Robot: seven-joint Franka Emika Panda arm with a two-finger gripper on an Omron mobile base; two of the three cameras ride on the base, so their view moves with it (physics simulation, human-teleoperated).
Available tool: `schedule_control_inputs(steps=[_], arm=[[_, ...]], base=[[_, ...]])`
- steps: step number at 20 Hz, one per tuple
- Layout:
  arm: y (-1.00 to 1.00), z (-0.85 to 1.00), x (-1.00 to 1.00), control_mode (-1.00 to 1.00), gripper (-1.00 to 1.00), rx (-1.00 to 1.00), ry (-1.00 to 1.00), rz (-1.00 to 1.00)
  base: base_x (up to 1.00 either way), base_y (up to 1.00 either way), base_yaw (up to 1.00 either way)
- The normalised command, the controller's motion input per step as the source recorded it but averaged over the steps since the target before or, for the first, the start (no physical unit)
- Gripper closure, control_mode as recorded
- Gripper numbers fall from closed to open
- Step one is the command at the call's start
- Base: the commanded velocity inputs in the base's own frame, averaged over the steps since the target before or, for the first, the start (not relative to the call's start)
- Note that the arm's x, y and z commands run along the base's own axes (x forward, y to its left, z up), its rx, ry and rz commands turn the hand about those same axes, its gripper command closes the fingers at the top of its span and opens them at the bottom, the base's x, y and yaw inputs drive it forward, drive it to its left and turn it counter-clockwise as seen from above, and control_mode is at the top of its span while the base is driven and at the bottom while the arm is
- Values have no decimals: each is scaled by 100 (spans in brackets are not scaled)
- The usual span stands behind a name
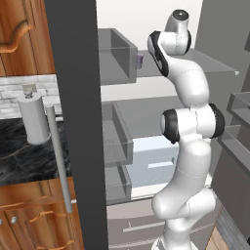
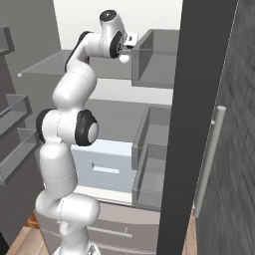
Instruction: Pick the egg and butter from the fridge and place them by the bowl for mixing.
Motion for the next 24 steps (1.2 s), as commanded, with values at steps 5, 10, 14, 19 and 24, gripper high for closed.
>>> schedule_control_inputs(steps=[5,10,14,19,24], arm=[[2,-23,-6,-100,-100,0,3,0],[3,-2,0,-100,-100,0,0,0],[0,-4,0,-100,-100,0,0,0],[5,-5,0,-100,100,0,0,0],[0,-4,-1,-100,100,0,0,0]], base=[[0,0,0],[0,0,0],[0,0,0],[0,0,0],[0,0,0]])
